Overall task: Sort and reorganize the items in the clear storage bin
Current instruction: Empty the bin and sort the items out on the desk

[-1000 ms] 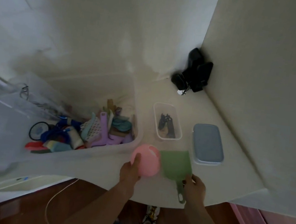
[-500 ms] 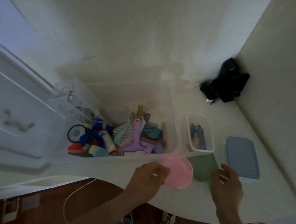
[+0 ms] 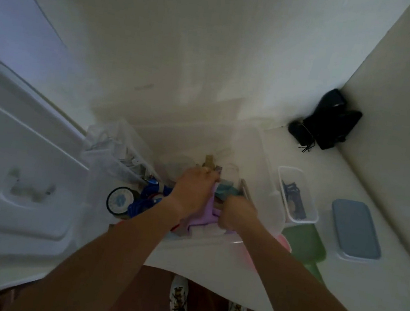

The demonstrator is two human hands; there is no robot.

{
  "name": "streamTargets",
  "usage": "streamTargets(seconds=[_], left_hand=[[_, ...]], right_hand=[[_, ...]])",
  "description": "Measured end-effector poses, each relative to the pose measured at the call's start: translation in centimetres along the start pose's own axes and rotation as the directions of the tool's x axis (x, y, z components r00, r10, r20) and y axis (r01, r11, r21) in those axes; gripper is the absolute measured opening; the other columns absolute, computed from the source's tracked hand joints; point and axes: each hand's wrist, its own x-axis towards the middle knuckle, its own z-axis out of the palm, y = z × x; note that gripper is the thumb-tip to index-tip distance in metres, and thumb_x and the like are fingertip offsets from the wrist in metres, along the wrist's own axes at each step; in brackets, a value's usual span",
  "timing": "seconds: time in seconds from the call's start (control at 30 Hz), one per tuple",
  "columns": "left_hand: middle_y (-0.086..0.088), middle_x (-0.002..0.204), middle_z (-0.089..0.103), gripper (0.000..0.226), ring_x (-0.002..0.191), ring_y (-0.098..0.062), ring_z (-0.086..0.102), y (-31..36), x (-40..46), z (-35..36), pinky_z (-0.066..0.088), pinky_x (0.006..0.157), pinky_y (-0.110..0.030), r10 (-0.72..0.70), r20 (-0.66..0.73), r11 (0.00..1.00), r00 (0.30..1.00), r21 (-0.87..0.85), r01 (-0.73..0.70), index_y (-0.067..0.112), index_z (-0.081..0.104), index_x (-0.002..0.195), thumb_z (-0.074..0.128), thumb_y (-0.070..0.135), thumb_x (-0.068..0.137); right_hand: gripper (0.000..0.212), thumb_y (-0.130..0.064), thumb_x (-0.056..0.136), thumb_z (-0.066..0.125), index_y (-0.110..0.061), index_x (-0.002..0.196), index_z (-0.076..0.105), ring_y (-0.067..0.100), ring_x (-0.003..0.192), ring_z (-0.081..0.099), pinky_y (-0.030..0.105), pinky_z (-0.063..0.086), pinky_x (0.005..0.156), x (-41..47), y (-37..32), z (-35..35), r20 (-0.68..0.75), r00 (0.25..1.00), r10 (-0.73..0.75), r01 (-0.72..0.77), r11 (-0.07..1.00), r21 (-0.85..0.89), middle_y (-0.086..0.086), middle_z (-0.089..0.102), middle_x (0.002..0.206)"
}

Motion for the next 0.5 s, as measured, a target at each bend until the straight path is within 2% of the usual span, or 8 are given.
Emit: streamTargets(seconds=[0.07, 0.17, 0.3, 0.37, 0.4, 0.43, 0.5], left_hand=[[-0.004, 0.111, 0.065, 0.022, 0.101, -0.024, 0.061, -0.2, -0.3, -0.3, 0.043, 0.079, -0.031, 0.002, -0.100, 0.987, 0.995, -0.161, -0.018, 0.020, 0.063, 0.112, 0.060, 0.018, 0.091], [-0.002, 0.098, 0.073, 0.020, 0.088, -0.021, 0.067, -0.4, -0.7, -1.9, 0.051, 0.079, -0.029, -0.049, -0.168, 0.931, 0.985, -0.364, -0.016, 0.018, 0.071, 0.102, 0.071, 0.019, 0.082], [0.006, 0.083, 0.074, 0.009, 0.074, -0.011, 0.068, 0.2, -1.9, -6.3, 0.056, 0.077, -0.033, -0.093, -0.295, 0.881, 0.951, -0.470, -0.059, 0.022, 0.075, 0.086, 0.076, 0.021, 0.077], [0.008, 0.084, 0.073, 0.010, 0.074, -0.006, 0.068, 0.8, -2.6, -8.7, 0.057, 0.077, -0.032, -0.108, -0.374, 0.841, 0.921, -0.529, -0.117, 0.021, 0.074, 0.086, 0.079, 0.019, 0.078], [0.008, 0.085, 0.072, 0.011, 0.076, -0.004, 0.068, 1.2, -3.1, -9.8, 0.057, 0.077, -0.032, -0.114, -0.416, 0.821, 0.902, -0.551, -0.151, 0.019, 0.074, 0.088, 0.079, 0.018, 0.079], [0.008, 0.087, 0.071, 0.011, 0.078, -0.004, 0.068, 1.7, -3.6, -10.7, 0.057, 0.077, -0.030, -0.119, -0.452, 0.808, 0.884, -0.561, -0.178, 0.018, 0.073, 0.088, 0.080, 0.017, 0.079], [0.007, 0.088, 0.068, 0.012, 0.080, -0.005, 0.066, 3.2, -4.4, -12.1, 0.055, 0.074, -0.026, -0.081, -0.545, 0.815, 0.835, -0.518, -0.259, 0.017, 0.071, 0.086, 0.081, 0.015, 0.080]], right_hand=[[0.032, -0.017, 0.088, 0.059, -0.005, 0.117, 0.062, 0.029, 0.112, 0.063, 0.032, 0.051, 0.088, 0.0, 0.3, -0.5, -0.029, 0.999, 0.026, -0.026, 0.999, 0.019, 0.013, 0.066, 0.119], [0.039, -0.026, 0.091, 0.059, -0.001, 0.121, 0.057, 0.034, 0.112, 0.061, 0.034, 0.049, 0.089, -0.9, 0.9, -2.9, -0.068, 0.997, 0.046, -0.036, 0.989, 0.142, 0.020, 0.065, 0.118], [0.026, -0.022, 0.091, 0.056, 0.002, 0.088, 0.063, 0.039, 0.094, 0.066, 0.037, 0.051, 0.080, -2.2, 3.1, -5.7, -0.035, 0.997, 0.067, -0.049, 0.924, 0.379, 0.026, 0.065, 0.095], [0.025, -0.024, 0.086, 0.054, -0.004, 0.070, 0.054, 0.033, 0.065, 0.060, 0.039, 0.053, 0.060, -2.7, 4.6, -6.2, -0.046, 0.991, 0.126, -0.068, 0.766, 0.639, 0.022, 0.056, 0.079], [0.025, -0.022, 0.088, 0.053, -0.005, 0.069, 0.052, 0.026, 0.053, 0.052, 0.031, 0.047, 0.046, -3.0, 5.3, -6.2, -0.036, 0.986, 0.164, -0.077, 0.631, 0.772, 0.020, 0.053, 0.076], [0.025, -0.019, 0.091, 0.052, -0.006, 0.070, 0.051, 0.021, 0.047, 0.045, 0.023, 0.038, 0.040, -3.4, 5.9, -6.2, -0.019, 0.983, 0.183, -0.075, 0.495, 0.866, 0.019, 0.051, 0.076], [0.024, -0.022, 0.093, 0.057, -0.007, 0.076, 0.051, 0.015, 0.046, 0.035, 0.018, 0.026, 0.040, -4.6, 6.8, -6.3, 0.015, 0.988, 0.151, -0.052, 0.240, 0.969, 0.014, 0.046, 0.075]])
